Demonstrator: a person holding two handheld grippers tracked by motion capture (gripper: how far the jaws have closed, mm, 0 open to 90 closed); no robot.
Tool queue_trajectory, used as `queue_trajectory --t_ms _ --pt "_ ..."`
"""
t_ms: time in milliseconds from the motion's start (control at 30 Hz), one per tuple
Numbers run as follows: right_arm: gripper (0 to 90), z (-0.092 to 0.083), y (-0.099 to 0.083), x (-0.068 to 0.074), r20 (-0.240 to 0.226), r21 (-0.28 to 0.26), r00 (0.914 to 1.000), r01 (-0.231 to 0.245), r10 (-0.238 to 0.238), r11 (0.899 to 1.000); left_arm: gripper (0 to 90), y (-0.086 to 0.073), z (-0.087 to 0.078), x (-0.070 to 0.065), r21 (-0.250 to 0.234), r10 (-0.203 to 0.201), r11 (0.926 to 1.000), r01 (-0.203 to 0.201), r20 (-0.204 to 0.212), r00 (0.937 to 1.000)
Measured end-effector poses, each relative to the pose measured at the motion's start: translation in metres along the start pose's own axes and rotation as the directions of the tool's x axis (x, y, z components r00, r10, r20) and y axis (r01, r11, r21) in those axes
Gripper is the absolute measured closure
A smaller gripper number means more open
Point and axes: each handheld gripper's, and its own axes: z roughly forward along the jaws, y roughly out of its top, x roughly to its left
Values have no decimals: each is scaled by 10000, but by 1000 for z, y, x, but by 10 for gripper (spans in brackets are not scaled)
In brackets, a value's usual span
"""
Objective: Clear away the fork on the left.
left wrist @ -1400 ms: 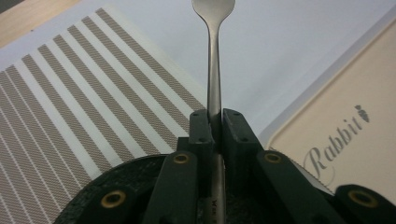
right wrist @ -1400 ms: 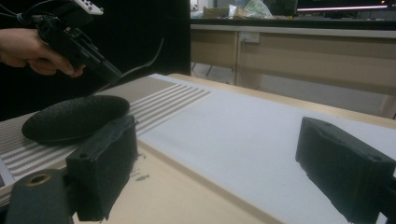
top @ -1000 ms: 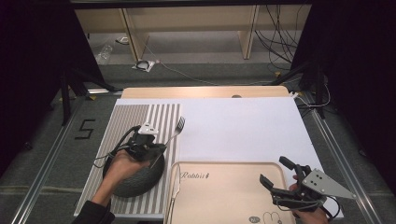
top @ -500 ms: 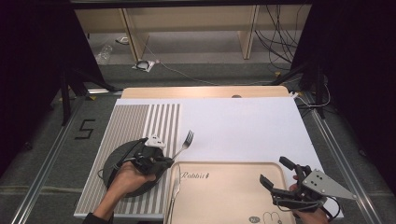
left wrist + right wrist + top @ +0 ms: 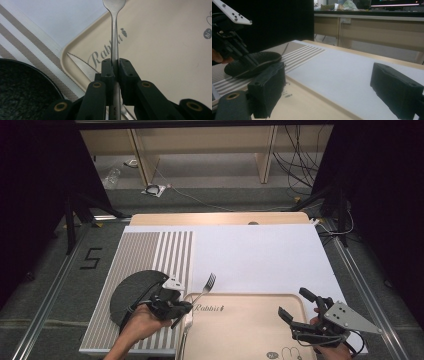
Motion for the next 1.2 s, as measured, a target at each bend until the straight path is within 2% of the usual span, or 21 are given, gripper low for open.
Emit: queue_trajectory --t_ms 333,800,1200 --pt "136 0 0 -1 9 -3 10000 -49 49 10000 823 -7 7 -14 179 -122 9998 114 459 9989" --pt "136 0 0 0 -1 11 10000 -19 19 10000 823 -10 18 -32 751 -11 9972 -56 887 9961" --pt "137 0 0 0 -16 15 10000 -2 2 10000 823 -13 28 -49 1359 285 9897 -459 1273 9914"
